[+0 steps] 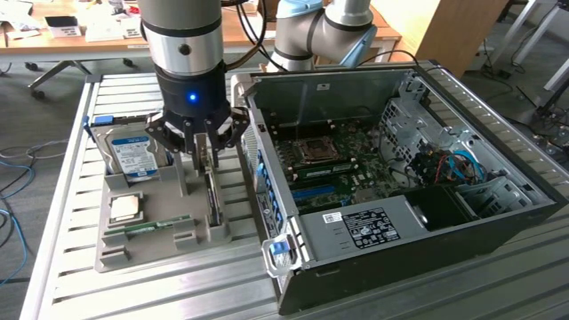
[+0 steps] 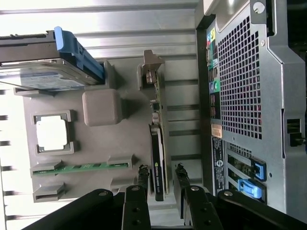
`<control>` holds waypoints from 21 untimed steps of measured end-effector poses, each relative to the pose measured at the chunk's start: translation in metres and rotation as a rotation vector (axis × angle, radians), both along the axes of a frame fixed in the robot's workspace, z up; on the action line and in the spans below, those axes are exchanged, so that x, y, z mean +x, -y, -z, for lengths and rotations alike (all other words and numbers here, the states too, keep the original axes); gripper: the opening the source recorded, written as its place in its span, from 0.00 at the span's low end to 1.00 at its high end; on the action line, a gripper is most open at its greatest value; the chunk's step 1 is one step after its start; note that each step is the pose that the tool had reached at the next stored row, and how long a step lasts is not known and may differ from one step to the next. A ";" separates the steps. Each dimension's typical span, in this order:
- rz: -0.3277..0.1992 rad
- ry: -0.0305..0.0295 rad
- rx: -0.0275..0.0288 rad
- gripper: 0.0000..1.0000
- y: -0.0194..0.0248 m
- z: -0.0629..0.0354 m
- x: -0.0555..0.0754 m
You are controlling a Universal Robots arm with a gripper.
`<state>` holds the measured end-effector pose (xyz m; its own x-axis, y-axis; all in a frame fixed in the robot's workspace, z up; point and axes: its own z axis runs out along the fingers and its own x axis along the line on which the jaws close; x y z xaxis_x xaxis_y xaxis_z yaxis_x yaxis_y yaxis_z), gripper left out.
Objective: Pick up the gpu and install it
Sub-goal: 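Pick up the gpu and move the gpu toward the slot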
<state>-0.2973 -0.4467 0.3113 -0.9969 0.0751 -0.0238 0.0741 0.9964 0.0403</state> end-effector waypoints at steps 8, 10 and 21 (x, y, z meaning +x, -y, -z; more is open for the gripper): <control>0.000 -0.0001 -0.0001 0.36 0.0000 0.0008 0.000; 0.000 -0.0001 0.0000 0.43 0.0000 0.0008 0.000; -0.014 -0.0001 0.0000 0.43 0.0000 0.0042 0.000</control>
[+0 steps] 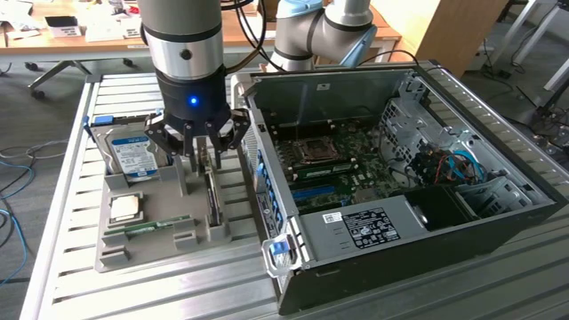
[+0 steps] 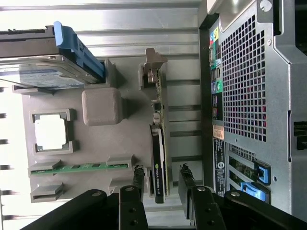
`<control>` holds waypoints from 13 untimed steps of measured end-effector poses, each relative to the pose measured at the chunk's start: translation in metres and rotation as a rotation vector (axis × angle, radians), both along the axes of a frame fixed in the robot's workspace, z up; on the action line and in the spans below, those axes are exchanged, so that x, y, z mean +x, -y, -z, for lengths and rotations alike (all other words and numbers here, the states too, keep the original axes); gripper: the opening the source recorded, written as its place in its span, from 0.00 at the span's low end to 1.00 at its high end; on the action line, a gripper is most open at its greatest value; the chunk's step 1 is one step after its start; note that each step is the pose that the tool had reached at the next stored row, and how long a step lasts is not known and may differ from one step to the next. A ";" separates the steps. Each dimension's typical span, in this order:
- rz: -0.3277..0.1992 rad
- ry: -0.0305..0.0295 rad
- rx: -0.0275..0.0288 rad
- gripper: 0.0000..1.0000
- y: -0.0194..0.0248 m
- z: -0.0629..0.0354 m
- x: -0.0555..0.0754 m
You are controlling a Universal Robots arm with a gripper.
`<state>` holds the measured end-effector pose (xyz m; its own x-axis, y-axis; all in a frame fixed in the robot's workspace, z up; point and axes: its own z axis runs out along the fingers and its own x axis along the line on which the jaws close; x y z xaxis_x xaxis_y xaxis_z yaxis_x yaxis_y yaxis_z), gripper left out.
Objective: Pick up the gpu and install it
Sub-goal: 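Pick up the gpu and move the gpu toward the slot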
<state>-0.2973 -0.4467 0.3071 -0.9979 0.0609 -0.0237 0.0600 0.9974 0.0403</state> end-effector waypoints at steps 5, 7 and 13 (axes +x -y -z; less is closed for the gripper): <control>0.000 0.0000 0.0000 0.43 0.0000 0.0006 0.000; 0.000 0.0002 0.0002 0.43 0.0000 0.0011 0.000; 0.000 0.0000 0.0000 0.43 0.0000 0.0051 0.000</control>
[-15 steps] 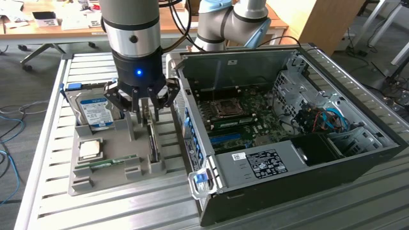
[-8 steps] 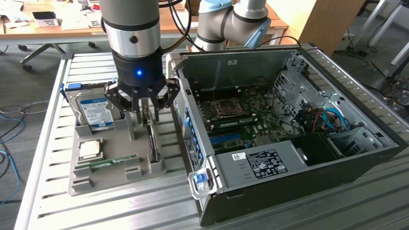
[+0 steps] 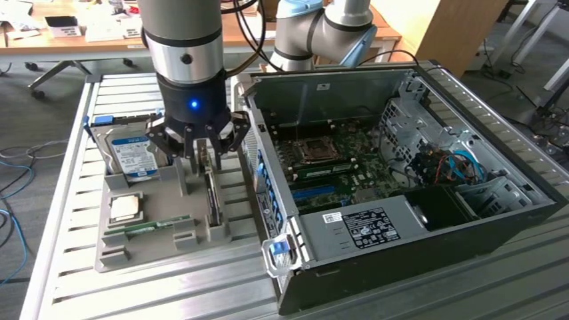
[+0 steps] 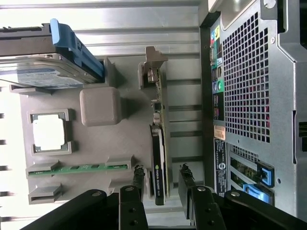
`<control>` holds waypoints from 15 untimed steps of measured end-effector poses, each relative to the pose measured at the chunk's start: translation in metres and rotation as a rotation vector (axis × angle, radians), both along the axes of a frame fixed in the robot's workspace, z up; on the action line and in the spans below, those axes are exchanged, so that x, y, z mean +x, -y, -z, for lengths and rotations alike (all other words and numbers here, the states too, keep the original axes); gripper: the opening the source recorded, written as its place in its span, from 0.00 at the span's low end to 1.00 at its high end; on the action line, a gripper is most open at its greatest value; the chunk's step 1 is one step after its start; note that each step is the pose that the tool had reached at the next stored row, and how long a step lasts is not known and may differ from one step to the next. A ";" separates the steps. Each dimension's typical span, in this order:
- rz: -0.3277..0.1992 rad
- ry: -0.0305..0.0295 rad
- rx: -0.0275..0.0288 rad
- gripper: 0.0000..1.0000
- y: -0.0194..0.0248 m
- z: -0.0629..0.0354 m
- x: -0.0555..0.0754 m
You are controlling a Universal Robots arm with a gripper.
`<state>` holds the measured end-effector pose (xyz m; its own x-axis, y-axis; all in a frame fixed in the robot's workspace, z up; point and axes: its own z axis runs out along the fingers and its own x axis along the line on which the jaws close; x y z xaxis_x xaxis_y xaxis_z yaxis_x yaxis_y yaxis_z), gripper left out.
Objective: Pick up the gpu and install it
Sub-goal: 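Pick up the gpu and move the gpu toward the slot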
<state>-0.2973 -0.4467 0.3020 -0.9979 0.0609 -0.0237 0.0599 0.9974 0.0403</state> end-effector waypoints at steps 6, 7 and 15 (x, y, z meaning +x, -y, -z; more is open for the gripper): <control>0.000 -0.0002 -0.0001 0.43 0.0000 0.0021 0.000; 0.000 0.0001 0.0001 0.43 0.0000 0.0025 0.000; 0.000 0.0000 0.0000 0.43 0.0000 0.0113 0.000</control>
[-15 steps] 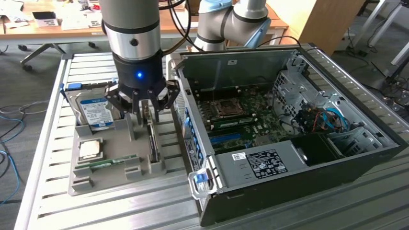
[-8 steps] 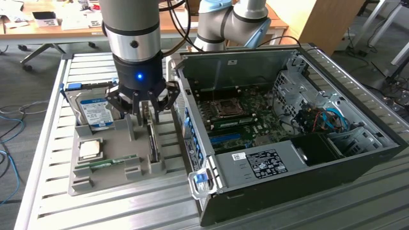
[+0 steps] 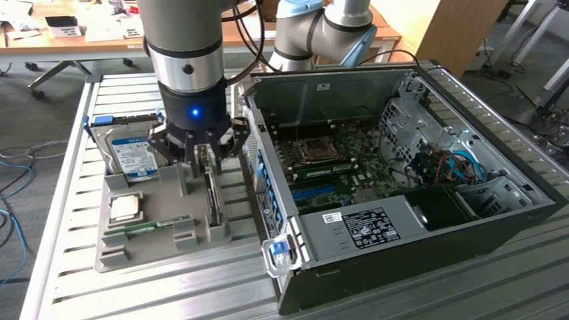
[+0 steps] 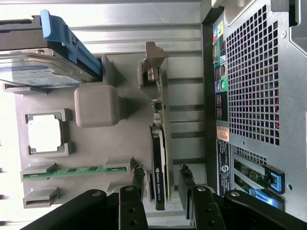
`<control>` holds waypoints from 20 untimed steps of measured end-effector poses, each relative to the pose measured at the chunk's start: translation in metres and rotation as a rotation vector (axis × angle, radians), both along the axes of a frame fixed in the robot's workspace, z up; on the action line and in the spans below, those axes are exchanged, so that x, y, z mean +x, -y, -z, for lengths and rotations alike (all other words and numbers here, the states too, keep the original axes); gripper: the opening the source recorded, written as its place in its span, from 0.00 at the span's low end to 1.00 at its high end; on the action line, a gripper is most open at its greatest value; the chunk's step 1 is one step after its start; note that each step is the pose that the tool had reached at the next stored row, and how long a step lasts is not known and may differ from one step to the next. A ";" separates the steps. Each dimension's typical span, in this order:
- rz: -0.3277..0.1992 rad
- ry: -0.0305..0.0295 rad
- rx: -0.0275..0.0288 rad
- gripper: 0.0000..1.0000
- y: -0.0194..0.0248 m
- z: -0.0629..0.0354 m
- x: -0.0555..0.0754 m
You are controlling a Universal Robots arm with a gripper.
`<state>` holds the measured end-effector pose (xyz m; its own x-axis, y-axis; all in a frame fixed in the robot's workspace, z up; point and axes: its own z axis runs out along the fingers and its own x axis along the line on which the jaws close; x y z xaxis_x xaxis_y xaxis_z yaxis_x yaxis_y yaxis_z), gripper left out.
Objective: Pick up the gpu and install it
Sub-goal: 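Pick up the gpu and move the gpu toward the slot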
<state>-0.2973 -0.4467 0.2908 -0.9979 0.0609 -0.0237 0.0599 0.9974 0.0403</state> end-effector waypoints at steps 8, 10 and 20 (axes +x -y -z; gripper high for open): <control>0.000 0.0000 0.0000 0.43 0.0000 0.0092 0.000; 0.000 0.0000 0.0000 0.43 0.0000 0.0122 0.000; 0.000 0.0003 0.0002 0.43 0.0000 0.0170 0.000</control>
<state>-0.2971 -0.4466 0.2738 -0.9979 0.0610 -0.0240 0.0600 0.9974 0.0405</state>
